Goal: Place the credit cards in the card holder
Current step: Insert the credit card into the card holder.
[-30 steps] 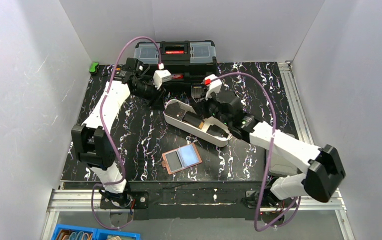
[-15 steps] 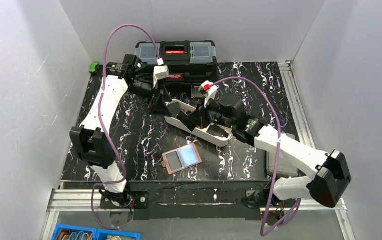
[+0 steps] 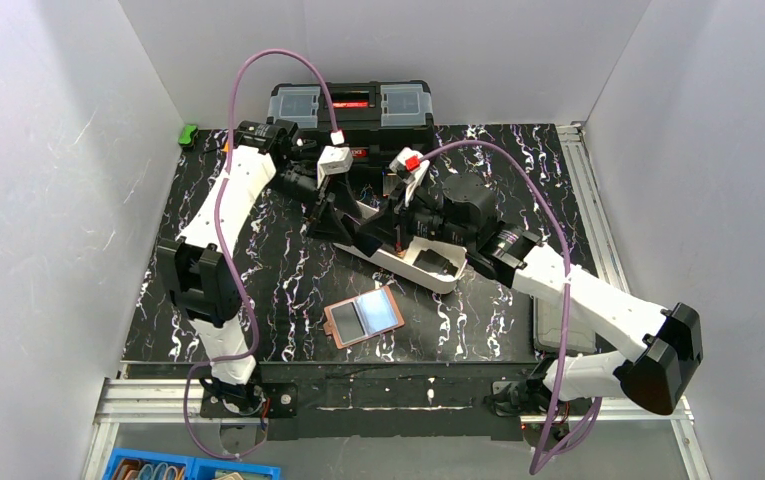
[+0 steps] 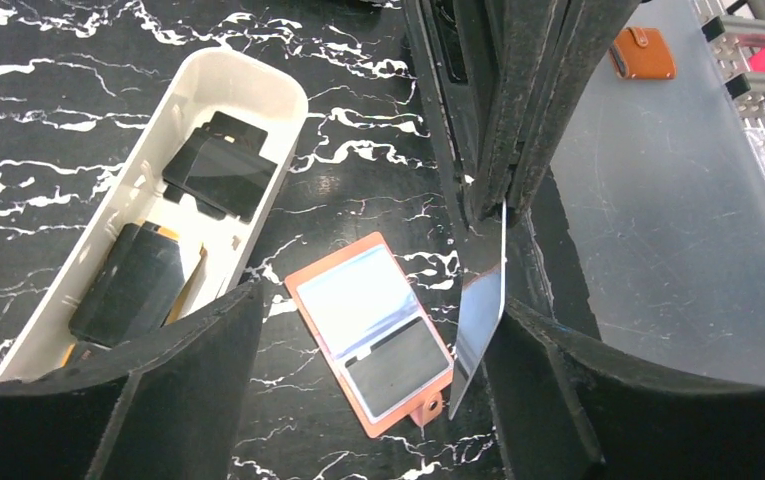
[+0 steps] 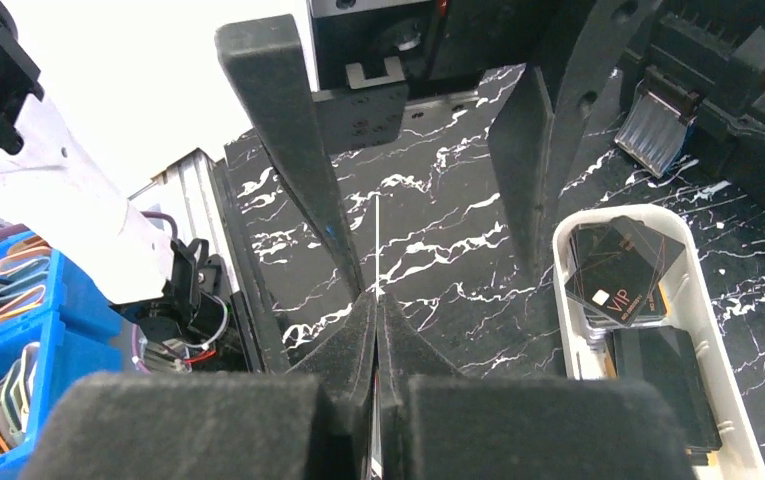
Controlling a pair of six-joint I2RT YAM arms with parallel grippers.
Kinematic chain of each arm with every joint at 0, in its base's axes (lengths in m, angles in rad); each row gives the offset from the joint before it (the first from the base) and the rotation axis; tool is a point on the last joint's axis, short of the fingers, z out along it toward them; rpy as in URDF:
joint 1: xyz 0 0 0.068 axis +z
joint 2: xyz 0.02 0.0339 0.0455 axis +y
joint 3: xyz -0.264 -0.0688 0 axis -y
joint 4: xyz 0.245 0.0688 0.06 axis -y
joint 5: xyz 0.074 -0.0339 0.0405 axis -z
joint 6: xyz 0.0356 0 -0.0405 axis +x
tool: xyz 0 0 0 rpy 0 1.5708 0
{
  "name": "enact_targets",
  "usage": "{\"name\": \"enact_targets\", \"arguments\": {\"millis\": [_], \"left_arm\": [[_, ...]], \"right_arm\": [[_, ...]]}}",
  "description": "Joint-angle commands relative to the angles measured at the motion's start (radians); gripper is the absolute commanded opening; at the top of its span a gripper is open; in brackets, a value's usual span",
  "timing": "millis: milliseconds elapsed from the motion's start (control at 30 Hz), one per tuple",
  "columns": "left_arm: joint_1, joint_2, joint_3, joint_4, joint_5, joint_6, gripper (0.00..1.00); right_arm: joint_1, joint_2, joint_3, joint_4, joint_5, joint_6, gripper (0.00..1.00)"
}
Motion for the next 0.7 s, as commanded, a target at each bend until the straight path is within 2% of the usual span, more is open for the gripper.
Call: {"name": "enact_targets", "arguments": {"millis": [0, 133, 200, 267, 433, 533, 667], "left_arm": [[-0.012, -0.039, 0.027, -0.189, 0.053, 0.026, 0.63], [-0.017, -0.071, 0.008, -0.187, 0.04, 0.046, 0.21], [-0.021, -0.075, 0.011, -0.188, 0.033, 0.034, 0.1], [-0.024, -0.082, 0.004, -0.188, 0.013, 0.032, 0.01], [-0.031, -0.115, -0.037, -0.188, -0.027, 0.053, 0.0], [-0.036, -0.122, -0.042, -0.188, -0.03, 0.049, 0.0], [-0.052, -0.131, -0.05, -0.189, -0.046, 0.05, 0.0]], "right_arm": [[0.009, -0.002, 0.051, 0.022, -0.01, -0.01, 0.01], [0.009, -0.002, 0.049, 0.021, 0.0, -0.017, 0.01], [0.009, -0.002, 0.043, 0.016, 0.009, -0.022, 0.01], [0.009, -0.007, 0.032, 0.005, 0.004, -0.033, 0.27], [0.008, -0.051, 0.034, -0.097, 0.019, -0.198, 0.56], [0.008, -0.043, 0.068, -0.17, -0.004, -0.321, 0.62], [-0.006, -0.009, 0.122, -0.259, -0.083, -0.424, 0.62]]}}
